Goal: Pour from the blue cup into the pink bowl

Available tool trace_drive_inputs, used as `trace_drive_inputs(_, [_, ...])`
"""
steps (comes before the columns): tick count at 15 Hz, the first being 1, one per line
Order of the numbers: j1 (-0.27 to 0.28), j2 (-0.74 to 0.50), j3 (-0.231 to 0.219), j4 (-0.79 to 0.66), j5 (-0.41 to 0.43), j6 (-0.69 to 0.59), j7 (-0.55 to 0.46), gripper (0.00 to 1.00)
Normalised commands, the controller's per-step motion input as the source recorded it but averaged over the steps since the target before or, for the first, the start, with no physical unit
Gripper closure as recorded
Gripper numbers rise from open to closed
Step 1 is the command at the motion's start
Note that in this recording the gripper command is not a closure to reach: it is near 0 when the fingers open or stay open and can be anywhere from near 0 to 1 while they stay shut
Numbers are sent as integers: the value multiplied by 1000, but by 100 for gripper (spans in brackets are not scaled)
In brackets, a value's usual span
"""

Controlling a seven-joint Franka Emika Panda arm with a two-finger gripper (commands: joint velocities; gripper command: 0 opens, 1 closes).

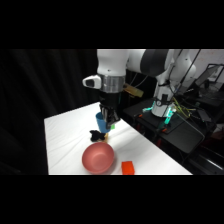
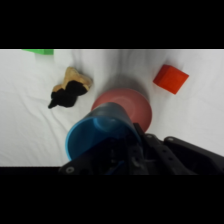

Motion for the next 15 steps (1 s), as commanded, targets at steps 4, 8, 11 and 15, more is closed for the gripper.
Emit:
trace_drive_inputs(4, [-124, 408, 180, 585, 627, -235, -694, 14])
trace_drive_inputs(8, [-265, 368, 192, 606, 613, -571, -789, 14])
trace_drive_inputs(11, [-294, 298, 134, 579, 434, -734, -650, 14])
trace_drive_inputs(15, [-281, 422, 74, 669, 323, -793, -503, 18])
